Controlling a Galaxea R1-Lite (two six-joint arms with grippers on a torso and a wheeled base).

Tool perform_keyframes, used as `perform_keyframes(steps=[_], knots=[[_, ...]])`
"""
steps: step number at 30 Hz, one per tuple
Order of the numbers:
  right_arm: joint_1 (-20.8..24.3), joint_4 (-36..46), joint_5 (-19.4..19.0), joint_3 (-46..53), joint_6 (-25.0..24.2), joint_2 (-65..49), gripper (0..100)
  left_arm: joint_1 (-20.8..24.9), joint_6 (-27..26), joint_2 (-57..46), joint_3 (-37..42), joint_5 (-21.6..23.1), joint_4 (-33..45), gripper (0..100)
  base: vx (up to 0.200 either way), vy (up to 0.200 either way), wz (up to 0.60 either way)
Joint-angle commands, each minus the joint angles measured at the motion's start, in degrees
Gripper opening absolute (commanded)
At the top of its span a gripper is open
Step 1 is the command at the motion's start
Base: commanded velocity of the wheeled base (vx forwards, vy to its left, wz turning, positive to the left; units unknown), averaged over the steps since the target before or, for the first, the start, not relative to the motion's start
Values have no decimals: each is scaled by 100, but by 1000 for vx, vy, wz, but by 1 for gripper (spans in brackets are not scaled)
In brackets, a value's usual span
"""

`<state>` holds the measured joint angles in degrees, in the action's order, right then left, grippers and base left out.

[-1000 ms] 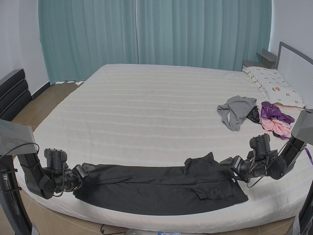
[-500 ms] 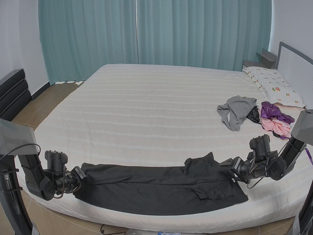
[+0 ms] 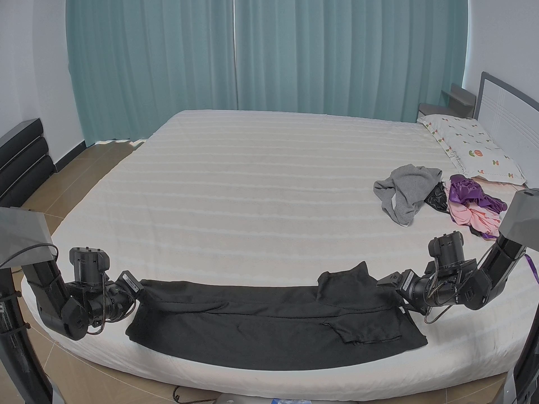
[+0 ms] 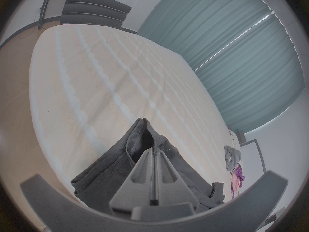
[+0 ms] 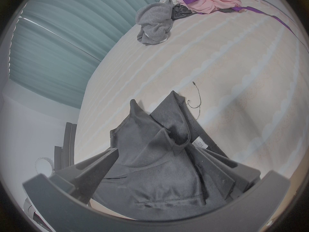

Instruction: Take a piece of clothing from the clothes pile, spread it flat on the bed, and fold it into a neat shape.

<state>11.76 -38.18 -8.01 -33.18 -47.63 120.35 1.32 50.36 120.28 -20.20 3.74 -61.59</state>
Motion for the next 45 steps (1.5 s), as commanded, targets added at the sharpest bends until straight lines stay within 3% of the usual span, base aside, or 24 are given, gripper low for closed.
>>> perform_keyframes(steps=[1, 5, 16, 17, 27, 35, 45], knots=[[-25, -67, 80, -57, -1, 165, 100, 0, 44, -128, -63, 21, -2, 0, 0, 0, 0], [-16, -181, 282, -109, -10, 305, 100, -26, 53, -128, -98, 30, -2, 0, 0, 0, 0], [72, -242, 300, -285, 17, 587, 100, -26, 53, -67, -107, 30, -2, 0, 0, 0, 0], [89, -242, 309, -303, 17, 613, 0, -17, 53, -67, -107, 30, 6, 0, 0, 0, 0], [72, -216, 432, -294, -10, 297, 0, -17, 79, -128, -221, 21, 24, 0, 0, 0, 0], [19, -242, 423, -443, -370, -81, 0, -61, 79, -207, -538, 4, 94, 0, 0, 0, 0], [-350, -216, 397, -1120, -669, -90, 0, -307, 79, -242, -1540, 21, 1008, 0, 0, 0, 0]])
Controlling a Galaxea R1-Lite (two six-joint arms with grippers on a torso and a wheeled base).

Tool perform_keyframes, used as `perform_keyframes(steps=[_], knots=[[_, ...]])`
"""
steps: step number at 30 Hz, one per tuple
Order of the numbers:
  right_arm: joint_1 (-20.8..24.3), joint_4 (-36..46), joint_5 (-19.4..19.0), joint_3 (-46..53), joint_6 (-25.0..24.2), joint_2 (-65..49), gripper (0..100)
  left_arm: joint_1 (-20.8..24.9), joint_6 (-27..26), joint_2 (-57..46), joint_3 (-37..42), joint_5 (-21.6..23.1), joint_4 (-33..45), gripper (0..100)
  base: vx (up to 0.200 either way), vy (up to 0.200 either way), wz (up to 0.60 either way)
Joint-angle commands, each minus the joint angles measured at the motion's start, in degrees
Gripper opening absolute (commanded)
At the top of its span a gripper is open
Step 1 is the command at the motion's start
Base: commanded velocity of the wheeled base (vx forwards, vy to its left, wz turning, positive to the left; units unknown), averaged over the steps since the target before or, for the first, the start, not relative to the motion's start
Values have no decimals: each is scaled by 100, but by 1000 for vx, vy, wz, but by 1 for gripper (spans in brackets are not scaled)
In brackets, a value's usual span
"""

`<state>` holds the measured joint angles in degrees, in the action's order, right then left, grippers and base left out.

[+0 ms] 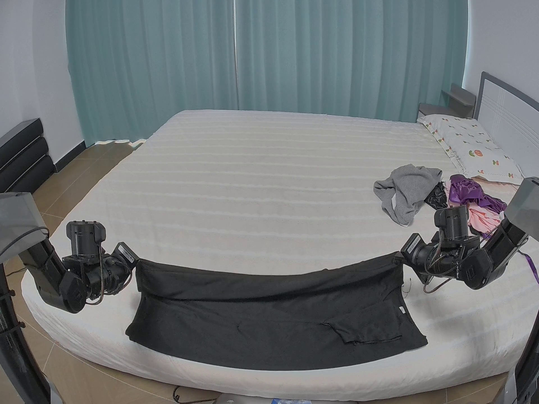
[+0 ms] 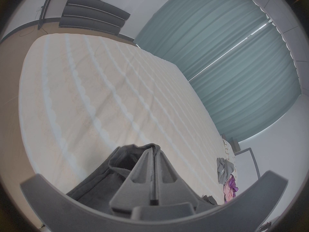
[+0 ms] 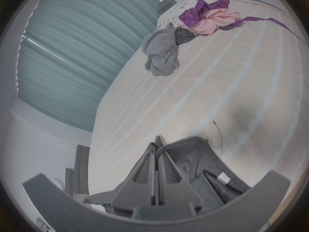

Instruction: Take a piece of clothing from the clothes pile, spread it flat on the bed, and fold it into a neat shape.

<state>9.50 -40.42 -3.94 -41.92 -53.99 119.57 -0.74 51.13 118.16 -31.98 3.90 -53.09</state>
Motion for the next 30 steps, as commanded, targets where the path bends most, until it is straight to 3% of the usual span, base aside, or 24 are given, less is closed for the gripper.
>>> perform_keyframes(steps=[1, 12, 26, 30], knots=[[-123, 8, -11, -290, -32, -3, 0, -119, 3, -30, -485, 5, 247, 0, 0, 0, 0], [-106, -27, -54, -791, -41, 339, 0, -154, 20, 172, -1258, 14, 466, 0, 0, 0, 0], [-106, -27, -54, -1055, -32, 585, 0, -224, 126, 524, -1619, 14, 704, 0, 0, 0, 0], [-115, -36, -63, -1169, -50, 612, 0, -330, 416, 576, -1777, 23, 704, 0, 0, 0, 0]])
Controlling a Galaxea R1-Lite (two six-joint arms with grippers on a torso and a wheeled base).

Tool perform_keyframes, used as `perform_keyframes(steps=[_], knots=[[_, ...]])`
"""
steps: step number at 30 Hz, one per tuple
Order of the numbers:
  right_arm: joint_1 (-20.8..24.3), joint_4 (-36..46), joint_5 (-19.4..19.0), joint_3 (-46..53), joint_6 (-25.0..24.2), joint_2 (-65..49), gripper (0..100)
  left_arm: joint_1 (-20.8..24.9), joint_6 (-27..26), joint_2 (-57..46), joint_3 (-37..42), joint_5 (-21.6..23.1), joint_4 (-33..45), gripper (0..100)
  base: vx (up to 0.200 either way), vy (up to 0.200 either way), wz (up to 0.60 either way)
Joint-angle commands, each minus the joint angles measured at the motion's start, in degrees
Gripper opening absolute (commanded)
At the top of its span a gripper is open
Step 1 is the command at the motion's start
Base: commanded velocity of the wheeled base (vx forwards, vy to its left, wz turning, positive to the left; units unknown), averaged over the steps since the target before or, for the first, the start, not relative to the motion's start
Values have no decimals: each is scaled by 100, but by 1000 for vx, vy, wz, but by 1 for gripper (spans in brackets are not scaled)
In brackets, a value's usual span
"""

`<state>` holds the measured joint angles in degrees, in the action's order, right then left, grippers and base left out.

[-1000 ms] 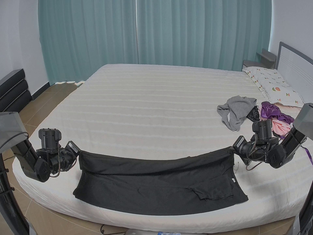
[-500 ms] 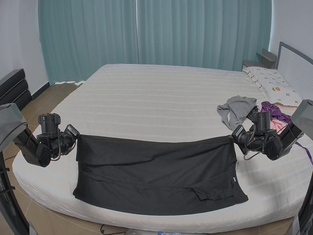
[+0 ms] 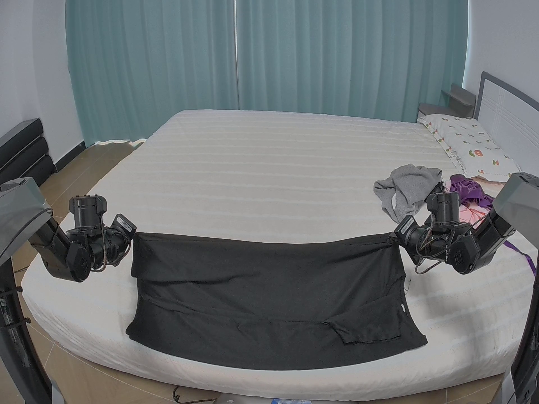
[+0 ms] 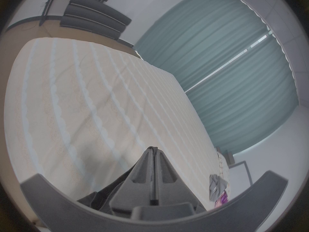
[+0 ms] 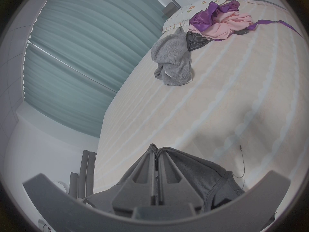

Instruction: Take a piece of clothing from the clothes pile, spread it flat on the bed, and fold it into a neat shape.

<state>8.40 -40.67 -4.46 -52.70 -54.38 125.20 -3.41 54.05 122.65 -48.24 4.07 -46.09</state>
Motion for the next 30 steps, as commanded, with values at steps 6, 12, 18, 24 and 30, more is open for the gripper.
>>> perform_keyframes(steps=[6, 12, 18, 24, 30], knots=[[4, -20, -99, -153, 7, 260, 0, -37, 220, 400, -247, 6, -67, 0, 0, 0, 0], [-23, -47, -125, -56, -2, 172, 0, -45, 220, 462, -204, 6, -14, 0, 0, 0, 0], [-49, -38, -529, 585, 86, -391, 0, -107, 185, 92, 166, 261, 4, 0, 0, 0, 0], [-75, -47, -688, 1262, 481, -619, 0, -151, -79, -285, 737, 524, 4, 0, 0, 0, 0], [-119, -38, -696, 1693, 745, -584, 0, -160, -343, -268, 1212, 533, -5, 0, 0, 0, 0]])
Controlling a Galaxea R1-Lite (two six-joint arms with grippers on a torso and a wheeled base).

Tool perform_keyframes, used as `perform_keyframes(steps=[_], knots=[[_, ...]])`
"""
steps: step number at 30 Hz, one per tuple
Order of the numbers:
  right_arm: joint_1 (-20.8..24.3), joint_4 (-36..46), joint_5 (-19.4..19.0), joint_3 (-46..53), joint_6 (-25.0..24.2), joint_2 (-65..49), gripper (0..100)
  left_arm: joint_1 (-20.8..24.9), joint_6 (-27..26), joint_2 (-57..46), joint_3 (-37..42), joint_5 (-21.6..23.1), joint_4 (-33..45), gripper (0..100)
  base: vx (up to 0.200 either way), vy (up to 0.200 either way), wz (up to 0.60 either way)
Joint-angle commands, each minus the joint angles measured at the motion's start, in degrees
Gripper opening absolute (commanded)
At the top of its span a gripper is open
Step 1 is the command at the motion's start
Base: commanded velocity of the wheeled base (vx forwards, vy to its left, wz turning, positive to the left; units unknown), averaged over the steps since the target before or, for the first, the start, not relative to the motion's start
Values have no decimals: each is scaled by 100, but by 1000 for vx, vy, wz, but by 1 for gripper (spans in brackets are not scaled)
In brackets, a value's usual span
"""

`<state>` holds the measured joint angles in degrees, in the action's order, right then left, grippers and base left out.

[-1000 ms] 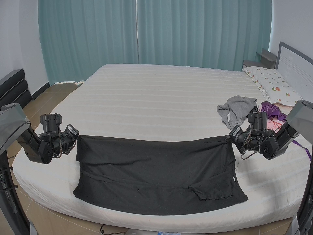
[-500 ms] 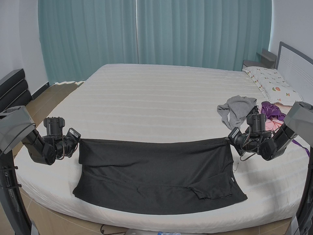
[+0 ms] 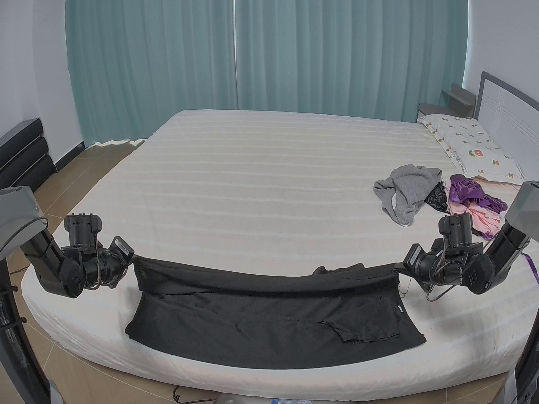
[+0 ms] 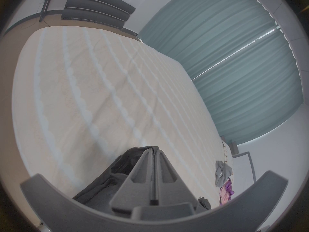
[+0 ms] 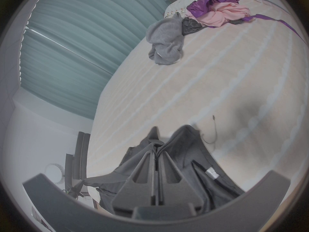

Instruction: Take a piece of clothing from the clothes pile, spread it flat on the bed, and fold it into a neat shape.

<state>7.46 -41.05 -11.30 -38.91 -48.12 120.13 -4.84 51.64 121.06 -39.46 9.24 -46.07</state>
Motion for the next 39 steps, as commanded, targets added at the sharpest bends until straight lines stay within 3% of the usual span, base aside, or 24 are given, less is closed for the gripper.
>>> perform_keyframes(steps=[1, 11, 12, 13, 14, 22, 27, 39], knots=[[-25, 0, -21, 376, 153, -59, 0, -17, -137, -92, 387, 16, -7, 0, 0, 0, 0], [36, 0, -48, 710, 628, 380, 0, -8, -523, 207, 738, 16, -7, 0, 0, 0, 0], [36, 0, -56, 710, 654, 389, 0, -8, -532, 225, 764, 16, -7, 100, 0, 0, 0], [36, 0, -65, 710, 672, 398, 0, 1, -532, 233, 808, 16, -16, 100, 0, 0, 0], [36, -9, -56, 692, 672, 406, 100, 1, -532, 225, 835, 16, -16, 100, 0, 0, 0], [-25, 9, -320, 376, 496, -174, 100, -26, -506, -30, 650, 16, -7, 100, 0, 0, 0], [27, 88, -294, 68, 479, -16, 100, -26, -497, 31, 316, 16, 1, 100, 0, 0, 0], [-148, 18, -338, -257, 496, 793, 100, 299, -708, 1130, -484, -36, -7, 100, 0, 0, 0]])
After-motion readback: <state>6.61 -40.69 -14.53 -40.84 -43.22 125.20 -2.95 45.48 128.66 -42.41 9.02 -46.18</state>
